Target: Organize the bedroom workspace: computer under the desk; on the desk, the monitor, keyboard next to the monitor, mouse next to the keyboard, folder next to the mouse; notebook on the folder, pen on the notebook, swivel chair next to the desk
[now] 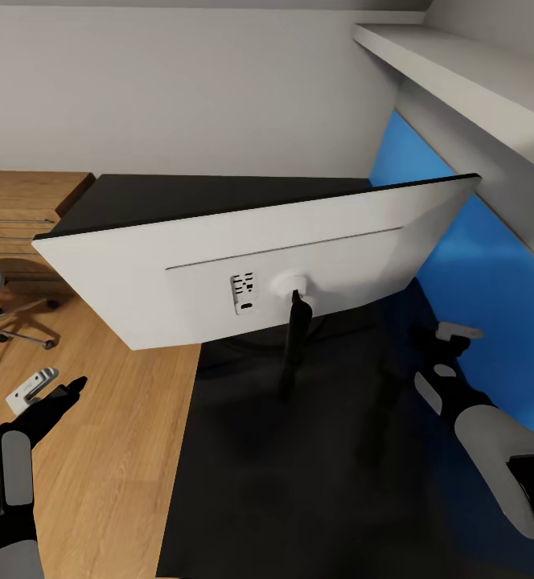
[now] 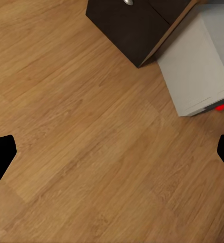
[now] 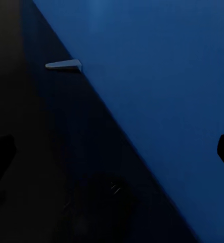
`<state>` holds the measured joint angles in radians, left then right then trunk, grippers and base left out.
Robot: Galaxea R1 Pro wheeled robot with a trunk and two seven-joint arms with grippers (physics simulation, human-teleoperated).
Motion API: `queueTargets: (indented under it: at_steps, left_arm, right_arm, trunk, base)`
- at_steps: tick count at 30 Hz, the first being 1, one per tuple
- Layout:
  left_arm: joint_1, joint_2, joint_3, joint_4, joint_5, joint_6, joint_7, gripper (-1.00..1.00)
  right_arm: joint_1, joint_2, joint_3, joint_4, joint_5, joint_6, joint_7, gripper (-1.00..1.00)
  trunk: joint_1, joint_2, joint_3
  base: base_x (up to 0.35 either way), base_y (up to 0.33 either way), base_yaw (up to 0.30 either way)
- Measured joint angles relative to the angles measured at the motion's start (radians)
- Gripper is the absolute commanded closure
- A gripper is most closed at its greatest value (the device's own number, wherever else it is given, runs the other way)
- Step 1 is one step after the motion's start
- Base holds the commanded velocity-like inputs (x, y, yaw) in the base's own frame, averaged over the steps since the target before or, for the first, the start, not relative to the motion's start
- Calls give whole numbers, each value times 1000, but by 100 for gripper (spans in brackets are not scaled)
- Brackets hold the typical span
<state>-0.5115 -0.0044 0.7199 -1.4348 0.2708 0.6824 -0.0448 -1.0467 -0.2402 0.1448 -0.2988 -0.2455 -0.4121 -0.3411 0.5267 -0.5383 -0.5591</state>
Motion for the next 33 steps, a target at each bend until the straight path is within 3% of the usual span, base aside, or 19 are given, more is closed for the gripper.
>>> queueTargets:
  at_steps: [19,33]
  left_arm:
    - [0,0,0,0,0,0,0,-100]
    - [0,0,0,0,0,0,0,-100]
  right_arm:
    - [0,0,0,1,0,0,0,-100]
    - [0,0,0,2,0,0,0,-100]
  trunk:
    - [0,0,0]
    - [53,-99,-44]
  base:
    - [0,0,0]
    - [0,0,0]
